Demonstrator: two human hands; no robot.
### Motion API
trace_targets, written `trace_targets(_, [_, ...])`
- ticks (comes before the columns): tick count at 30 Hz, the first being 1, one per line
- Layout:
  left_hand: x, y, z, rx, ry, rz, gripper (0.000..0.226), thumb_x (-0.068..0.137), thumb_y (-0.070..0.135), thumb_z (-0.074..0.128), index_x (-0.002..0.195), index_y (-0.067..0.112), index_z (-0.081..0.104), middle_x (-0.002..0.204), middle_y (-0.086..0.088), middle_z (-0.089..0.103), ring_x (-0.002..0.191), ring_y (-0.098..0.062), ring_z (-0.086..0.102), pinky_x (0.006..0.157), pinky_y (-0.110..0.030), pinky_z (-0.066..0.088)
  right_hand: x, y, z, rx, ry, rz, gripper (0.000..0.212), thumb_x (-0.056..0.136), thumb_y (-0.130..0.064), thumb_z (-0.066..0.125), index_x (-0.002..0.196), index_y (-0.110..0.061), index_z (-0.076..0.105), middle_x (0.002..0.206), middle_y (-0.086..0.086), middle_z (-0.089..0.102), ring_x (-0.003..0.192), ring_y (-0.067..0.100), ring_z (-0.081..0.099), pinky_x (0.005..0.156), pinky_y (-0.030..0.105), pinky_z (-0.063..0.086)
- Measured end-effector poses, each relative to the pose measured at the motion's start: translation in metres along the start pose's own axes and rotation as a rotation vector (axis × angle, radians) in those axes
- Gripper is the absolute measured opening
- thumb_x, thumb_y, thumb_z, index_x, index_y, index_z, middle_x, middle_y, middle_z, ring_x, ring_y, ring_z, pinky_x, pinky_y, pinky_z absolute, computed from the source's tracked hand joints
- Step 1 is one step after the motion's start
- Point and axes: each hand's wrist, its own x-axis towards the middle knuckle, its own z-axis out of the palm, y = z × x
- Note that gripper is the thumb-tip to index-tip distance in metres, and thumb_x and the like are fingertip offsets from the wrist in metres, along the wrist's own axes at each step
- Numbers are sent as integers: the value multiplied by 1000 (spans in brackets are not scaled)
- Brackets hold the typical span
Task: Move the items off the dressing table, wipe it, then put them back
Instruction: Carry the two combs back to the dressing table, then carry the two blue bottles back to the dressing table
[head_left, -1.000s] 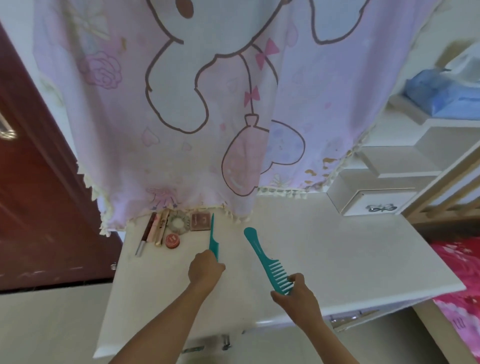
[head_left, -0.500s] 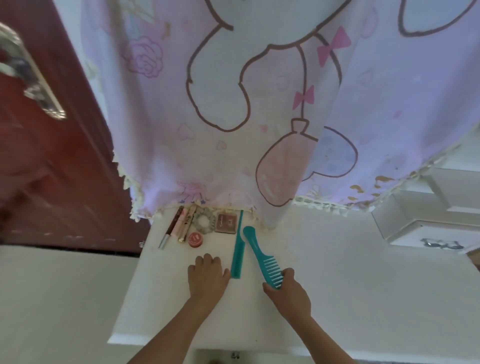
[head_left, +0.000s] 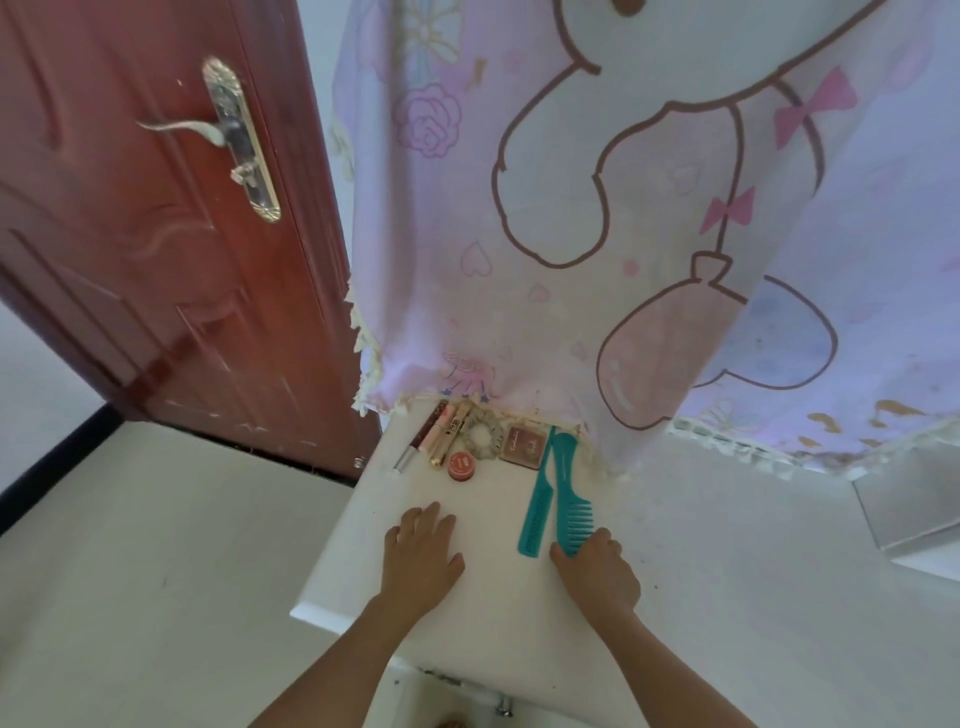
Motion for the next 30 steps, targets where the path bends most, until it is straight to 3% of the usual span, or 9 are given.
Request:
trace_targets(8, [1,0,-1,6,-46,2,60,91,46,37,144,23,20,155,1,7,142,-21,7,114,-40,14,-1,0,-16,-43,17,-202,41,90,-36,44,123,-12,36,112,6,43,103,21,46,68,28,39])
trace_targets(11, [1,-4,-5,-78,-52,-4,60,91,45,39,144,23,22,155,3,8,141,-18,7,113,-38,15,-2,-12,-21,-15,0,-326,46,91,-34,45,130,-13,34,120,7,41,111,22,42,80,30,43])
trace_targets(16, [-18,-21,-19,-233,141,-159,58,91,44,43,143,25,25,155,6,8,140,-17,11,111,-35,21,-3,-49,-21,-46,23,-538,49,90,-40,47,132,-18,36,134,7,39,124,23,35,100,32,35])
trace_targets(24, [-95,-70,-52,-289,387,-516,56,92,38,45,143,23,25,155,5,8,139,-20,12,110,-38,24,-33,-120,-6,-139,-76,-1065,52,89,-44,45,135,-23,36,145,2,28,137,18,17,108,32,18])
trace_targets(26, [-124,-74,-54,-269,444,-597,56,93,40,44,143,23,26,155,5,9,139,-19,12,110,-36,23,-52,-131,-4,-91,-112,-1222,51,88,-43,49,133,-22,41,144,3,31,136,16,21,108,30,18])
trace_targets(28, [-154,-77,-55,-222,488,-662,56,93,42,43,143,24,26,155,5,10,140,-19,12,112,-35,20,-74,-140,-8,-25,-115,-1417,48,82,-37,62,124,-16,53,136,10,44,131,24,36,104,38,31])
trace_targets(30, [-188,-81,-58,-206,539,-752,56,92,42,44,143,23,27,155,4,13,140,-20,12,113,-35,17,-96,-151,-11,14,-84,-1627,45,68,-27,77,108,-10,65,118,17,59,115,34,54,90,47,45])
